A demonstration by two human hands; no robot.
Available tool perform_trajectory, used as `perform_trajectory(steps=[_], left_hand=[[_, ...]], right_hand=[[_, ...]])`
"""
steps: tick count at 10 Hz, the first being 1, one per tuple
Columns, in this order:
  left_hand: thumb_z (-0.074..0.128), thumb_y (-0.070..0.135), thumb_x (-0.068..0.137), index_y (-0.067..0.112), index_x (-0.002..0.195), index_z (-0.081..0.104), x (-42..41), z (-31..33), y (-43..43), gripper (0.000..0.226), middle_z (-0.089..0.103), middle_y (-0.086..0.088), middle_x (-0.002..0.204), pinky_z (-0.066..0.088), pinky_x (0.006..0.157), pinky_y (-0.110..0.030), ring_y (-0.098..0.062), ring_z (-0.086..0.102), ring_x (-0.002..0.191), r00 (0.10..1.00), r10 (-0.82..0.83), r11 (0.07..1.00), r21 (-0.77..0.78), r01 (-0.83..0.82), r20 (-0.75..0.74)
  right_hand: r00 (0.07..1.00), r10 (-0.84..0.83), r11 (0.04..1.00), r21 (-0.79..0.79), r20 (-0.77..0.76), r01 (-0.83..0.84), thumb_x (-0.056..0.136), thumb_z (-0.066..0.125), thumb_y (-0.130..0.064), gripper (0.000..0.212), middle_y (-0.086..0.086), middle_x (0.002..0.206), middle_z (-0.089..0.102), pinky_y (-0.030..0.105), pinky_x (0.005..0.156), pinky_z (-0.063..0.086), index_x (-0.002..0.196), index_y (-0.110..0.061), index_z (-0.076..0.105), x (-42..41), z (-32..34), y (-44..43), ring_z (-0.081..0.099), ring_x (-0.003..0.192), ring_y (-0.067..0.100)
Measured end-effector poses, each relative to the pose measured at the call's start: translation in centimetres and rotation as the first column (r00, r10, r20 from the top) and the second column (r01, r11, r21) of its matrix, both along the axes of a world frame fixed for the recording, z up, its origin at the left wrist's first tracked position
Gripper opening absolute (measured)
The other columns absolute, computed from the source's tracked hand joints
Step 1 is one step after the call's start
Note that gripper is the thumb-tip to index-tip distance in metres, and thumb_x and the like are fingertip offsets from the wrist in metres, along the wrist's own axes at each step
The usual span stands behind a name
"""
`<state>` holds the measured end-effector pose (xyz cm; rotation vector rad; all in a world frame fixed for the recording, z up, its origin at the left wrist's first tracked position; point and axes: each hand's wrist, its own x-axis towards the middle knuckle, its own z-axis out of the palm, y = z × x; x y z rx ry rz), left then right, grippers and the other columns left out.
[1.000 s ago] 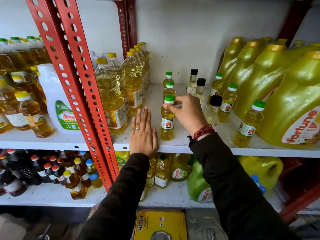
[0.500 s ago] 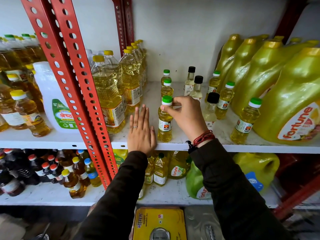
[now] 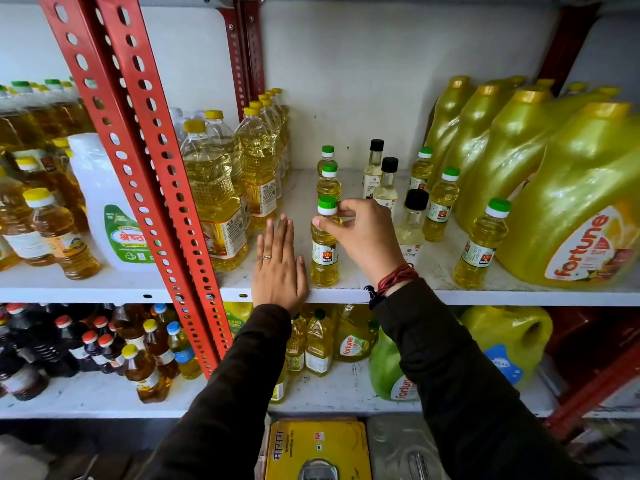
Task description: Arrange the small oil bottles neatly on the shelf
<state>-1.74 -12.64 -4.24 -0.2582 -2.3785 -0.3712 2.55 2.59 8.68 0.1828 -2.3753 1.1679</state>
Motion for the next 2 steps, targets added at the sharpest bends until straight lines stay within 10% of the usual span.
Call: perform_trajectory(steps=[2], left_hand=[[0.022, 0.032, 0.104, 0.003, 0.163, 0.021, 0.12, -0.02, -0.24, 0.066, 0.012, -0.012, 0.173, -0.004, 0.131, -0.041, -0.024, 0.000, 0.161, 0.997, -0.080, 0.991, 0.106, 0.081, -0.012]], right_hand=[[0.995, -0.031, 0.999, -0.028, -0.096, 0.028, 0.083, 0.071, -0.052, 0.051, 0.004, 0.118, 0.075, 0.042, 0.095, 0.057, 0.118, -0.015, 0.069, 1.46, 0.59, 0.41, 0.069, 0.110, 0.019]])
